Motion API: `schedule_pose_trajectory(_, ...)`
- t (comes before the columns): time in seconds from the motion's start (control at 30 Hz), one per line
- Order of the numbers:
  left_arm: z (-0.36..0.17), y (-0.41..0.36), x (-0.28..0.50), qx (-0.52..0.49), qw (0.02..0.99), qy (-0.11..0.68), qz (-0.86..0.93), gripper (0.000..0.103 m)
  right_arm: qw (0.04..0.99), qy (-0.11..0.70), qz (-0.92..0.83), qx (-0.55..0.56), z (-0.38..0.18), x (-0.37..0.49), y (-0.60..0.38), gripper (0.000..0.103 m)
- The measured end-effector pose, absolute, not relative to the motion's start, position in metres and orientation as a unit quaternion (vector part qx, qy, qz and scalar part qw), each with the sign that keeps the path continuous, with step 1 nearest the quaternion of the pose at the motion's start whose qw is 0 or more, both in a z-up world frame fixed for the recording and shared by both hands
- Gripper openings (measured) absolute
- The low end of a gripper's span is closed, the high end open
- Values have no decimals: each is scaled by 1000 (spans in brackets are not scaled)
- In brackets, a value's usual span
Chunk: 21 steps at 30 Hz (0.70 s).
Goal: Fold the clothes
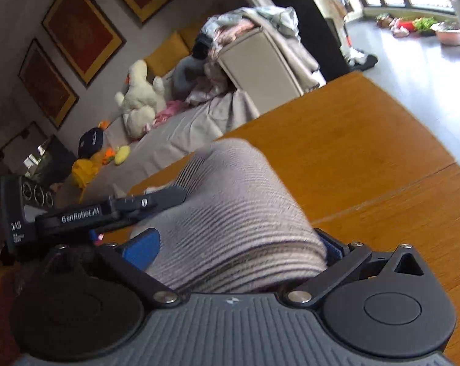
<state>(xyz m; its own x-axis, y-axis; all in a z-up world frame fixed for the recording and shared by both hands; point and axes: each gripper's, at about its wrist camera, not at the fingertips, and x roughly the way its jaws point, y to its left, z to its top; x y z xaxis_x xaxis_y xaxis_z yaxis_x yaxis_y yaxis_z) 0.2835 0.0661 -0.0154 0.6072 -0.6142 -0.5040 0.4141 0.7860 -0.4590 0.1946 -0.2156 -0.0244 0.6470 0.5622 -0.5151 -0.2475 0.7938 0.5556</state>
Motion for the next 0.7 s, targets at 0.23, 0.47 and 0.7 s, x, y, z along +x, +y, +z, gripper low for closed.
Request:
schedule_pose_trajectory(0.23, -17, 86, 296, -166, 886, 338, -269, 50, 900, 290, 295, 139, 25, 154, -184, 77)
schedule_pose_trajectory(0.47, -7, 85, 285, -141, 894, 333, -265, 51, 896, 355, 251, 87, -9, 146, -174, 77)
schedule_pose_trajectory(0.7, 21, 93, 247, -155, 895, 339, -244, 78, 909, 338, 241, 42, -6, 138, -164, 78)
